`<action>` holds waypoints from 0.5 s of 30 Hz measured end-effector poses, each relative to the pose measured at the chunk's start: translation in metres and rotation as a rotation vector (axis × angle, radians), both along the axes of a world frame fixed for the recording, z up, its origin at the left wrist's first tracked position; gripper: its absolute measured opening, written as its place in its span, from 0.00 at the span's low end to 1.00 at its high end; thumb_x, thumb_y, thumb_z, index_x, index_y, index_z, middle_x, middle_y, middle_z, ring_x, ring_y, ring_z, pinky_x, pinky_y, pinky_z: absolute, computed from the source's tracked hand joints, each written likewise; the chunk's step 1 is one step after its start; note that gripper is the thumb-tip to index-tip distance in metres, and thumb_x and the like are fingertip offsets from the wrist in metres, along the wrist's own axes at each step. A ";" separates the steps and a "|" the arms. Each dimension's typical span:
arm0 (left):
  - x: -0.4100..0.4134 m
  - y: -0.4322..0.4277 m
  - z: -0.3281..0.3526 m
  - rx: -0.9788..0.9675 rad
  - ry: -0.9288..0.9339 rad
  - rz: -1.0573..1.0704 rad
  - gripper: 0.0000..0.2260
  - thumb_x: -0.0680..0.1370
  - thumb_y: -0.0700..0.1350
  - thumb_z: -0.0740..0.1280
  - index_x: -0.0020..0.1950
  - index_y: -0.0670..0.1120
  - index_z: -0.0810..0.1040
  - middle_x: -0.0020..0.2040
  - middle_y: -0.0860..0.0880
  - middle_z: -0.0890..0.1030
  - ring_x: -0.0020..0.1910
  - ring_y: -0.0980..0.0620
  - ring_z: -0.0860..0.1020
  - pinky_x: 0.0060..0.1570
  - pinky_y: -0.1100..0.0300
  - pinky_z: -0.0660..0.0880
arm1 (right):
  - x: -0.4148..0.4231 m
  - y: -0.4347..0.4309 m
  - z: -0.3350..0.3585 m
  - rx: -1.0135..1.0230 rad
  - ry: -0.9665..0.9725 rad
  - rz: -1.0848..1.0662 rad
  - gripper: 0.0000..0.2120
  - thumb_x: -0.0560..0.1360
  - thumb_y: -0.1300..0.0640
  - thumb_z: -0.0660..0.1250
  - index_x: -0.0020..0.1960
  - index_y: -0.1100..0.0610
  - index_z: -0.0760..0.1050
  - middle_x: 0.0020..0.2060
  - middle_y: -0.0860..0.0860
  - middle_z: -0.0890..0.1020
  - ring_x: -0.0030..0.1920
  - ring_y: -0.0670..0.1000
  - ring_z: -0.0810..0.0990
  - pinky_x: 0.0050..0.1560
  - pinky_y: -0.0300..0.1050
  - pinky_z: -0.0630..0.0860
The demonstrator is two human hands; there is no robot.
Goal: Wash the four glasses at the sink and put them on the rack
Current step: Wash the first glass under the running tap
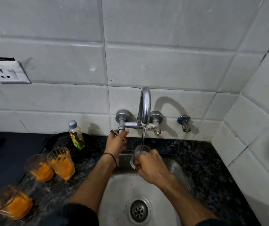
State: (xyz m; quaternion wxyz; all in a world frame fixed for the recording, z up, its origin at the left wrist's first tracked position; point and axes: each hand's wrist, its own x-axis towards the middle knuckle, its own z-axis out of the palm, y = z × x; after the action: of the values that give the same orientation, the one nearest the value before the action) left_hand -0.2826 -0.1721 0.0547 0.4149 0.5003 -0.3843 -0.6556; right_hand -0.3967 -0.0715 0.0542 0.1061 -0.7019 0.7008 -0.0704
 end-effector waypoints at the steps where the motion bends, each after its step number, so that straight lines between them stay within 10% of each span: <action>1: -0.002 -0.004 0.007 -0.017 0.018 0.023 0.08 0.78 0.46 0.70 0.54 0.45 0.77 0.44 0.46 0.77 0.42 0.49 0.76 0.44 0.53 0.77 | 0.000 0.001 -0.001 0.015 -0.008 0.002 0.14 0.78 0.59 0.64 0.63 0.52 0.74 0.60 0.52 0.78 0.61 0.57 0.69 0.62 0.48 0.68; 5: -0.002 -0.014 -0.005 -0.268 -0.337 0.146 0.03 0.79 0.42 0.66 0.47 0.45 0.77 0.43 0.40 0.83 0.40 0.43 0.80 0.40 0.54 0.78 | 0.002 0.002 0.003 0.057 -0.027 0.024 0.15 0.79 0.58 0.64 0.65 0.52 0.74 0.63 0.52 0.77 0.65 0.58 0.67 0.66 0.49 0.67; 9: 0.000 -0.011 -0.009 -0.601 -0.911 0.016 0.10 0.82 0.45 0.60 0.62 0.48 0.74 0.51 0.43 0.80 0.49 0.39 0.79 0.51 0.44 0.77 | 0.002 0.001 0.003 0.067 -0.071 -0.008 0.16 0.77 0.56 0.66 0.64 0.51 0.76 0.60 0.53 0.79 0.64 0.57 0.70 0.64 0.49 0.71; 15: -0.001 0.005 -0.024 -0.386 -0.505 0.042 0.26 0.78 0.38 0.67 0.73 0.41 0.61 0.56 0.41 0.79 0.50 0.45 0.78 0.50 0.56 0.72 | -0.010 -0.005 0.005 0.098 -0.426 -0.092 0.07 0.70 0.54 0.72 0.48 0.52 0.84 0.42 0.48 0.86 0.46 0.51 0.83 0.51 0.48 0.80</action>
State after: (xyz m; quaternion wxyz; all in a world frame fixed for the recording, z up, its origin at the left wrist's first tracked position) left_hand -0.2835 -0.1669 0.0305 0.4072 0.5671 -0.5820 -0.4171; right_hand -0.4062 -0.0768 0.0592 0.2825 -0.6325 0.6964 -0.1876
